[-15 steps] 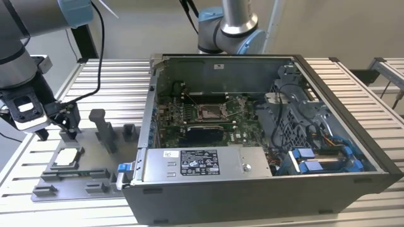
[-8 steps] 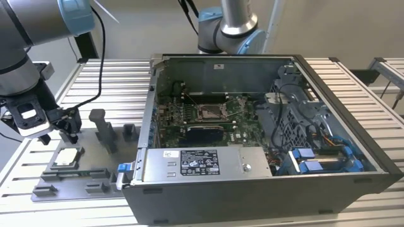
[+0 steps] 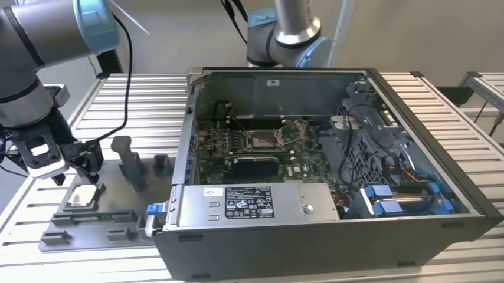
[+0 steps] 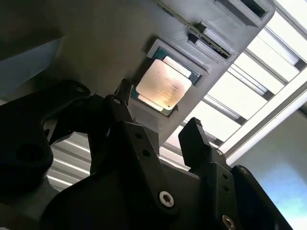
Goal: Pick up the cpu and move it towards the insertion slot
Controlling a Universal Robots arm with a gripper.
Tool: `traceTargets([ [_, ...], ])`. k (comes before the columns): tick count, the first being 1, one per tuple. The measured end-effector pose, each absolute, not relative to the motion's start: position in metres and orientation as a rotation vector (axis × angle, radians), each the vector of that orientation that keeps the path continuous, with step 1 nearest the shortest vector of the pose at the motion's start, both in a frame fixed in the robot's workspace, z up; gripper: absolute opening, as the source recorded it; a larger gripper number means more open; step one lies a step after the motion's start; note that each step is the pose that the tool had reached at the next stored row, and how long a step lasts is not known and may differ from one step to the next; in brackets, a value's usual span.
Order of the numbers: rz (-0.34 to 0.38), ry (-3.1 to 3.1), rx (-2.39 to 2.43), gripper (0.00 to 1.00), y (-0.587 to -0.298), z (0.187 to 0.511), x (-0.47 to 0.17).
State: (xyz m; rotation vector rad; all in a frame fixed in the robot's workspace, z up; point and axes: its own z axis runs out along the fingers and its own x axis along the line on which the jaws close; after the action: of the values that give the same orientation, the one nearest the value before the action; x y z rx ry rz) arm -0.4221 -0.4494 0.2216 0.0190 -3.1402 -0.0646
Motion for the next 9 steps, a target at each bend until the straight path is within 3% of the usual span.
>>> traceTargets([
  [9, -0.064, -3.14, 0.019, 1.0, -0.451, 0.206, -0.424],
])
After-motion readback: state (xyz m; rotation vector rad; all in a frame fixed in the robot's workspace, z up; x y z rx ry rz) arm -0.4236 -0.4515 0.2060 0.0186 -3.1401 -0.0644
